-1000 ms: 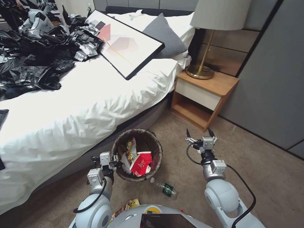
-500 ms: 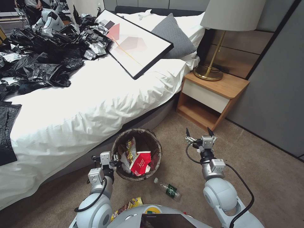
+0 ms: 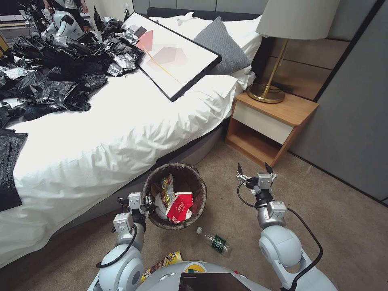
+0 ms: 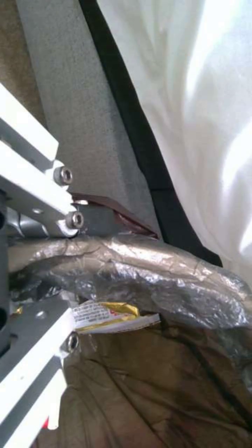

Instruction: Pick up the trash bin, then pick up the garbage from the floor and place it into the trash bin.

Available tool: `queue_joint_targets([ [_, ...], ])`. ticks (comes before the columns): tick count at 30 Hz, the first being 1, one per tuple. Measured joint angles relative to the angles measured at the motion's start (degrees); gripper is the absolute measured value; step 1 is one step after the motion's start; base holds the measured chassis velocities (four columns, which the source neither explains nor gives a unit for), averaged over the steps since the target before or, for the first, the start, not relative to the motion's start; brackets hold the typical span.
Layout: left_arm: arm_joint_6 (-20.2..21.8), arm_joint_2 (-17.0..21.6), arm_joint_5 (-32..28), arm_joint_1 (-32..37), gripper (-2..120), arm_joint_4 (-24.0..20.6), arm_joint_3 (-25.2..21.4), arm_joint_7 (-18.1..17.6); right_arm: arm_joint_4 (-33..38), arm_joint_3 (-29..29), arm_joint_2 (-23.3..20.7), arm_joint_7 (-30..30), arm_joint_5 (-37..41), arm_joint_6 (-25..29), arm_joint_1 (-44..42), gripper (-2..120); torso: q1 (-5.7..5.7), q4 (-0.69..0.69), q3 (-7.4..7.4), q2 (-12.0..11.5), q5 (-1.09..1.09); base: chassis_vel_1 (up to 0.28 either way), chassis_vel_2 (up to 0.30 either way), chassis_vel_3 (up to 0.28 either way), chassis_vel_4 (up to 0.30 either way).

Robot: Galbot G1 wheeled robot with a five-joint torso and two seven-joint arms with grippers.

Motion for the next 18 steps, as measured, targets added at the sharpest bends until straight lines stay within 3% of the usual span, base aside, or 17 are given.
queue_joint_targets([
  [9,0.00,-0.09,-0.15,-0.10,4,0.11,-0.41,-0.14,-0.10,-0.10,-0.05,0.00,0.19,-0.26,0.34,100,0.00,0.01,0.00,0.00,0.00,0.028,-0.028,-0.022,0.024],
  [18,-0.05,-0.17,-0.17,-0.12,4,0.05,-0.51,-0.26,-0.10,-0.05,0.00,-0.03,0.17,-0.21,0.18,100,0.00,-0.01,0.00,0.00,0.02,0.151,-0.143,-0.146,0.129],
])
